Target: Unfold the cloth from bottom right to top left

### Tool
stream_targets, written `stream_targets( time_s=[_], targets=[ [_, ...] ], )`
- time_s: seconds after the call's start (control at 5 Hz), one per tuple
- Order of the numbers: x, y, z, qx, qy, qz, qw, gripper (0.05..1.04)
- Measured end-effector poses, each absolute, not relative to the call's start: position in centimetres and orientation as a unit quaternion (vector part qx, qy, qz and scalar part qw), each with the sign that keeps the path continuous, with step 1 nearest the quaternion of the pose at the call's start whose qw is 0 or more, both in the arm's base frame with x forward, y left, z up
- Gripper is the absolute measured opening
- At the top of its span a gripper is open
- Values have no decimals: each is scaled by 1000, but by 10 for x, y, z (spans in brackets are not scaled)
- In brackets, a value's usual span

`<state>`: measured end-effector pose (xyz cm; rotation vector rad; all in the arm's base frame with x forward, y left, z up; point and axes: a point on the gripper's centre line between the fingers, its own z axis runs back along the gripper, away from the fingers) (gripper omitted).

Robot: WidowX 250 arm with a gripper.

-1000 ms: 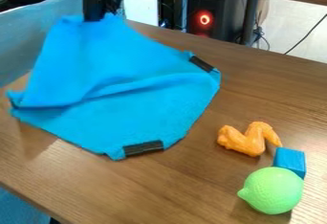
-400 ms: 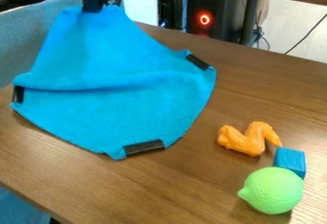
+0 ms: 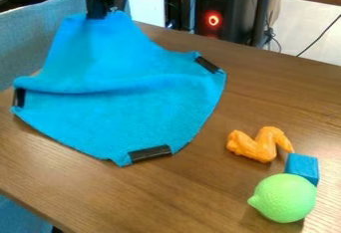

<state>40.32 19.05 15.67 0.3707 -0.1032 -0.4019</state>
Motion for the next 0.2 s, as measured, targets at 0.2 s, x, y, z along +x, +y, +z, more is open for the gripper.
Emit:
stream_targets(
  time_s=[0.2],
  targets=[
    [408,191,144,181,-75,-201,960,50]
  ],
)
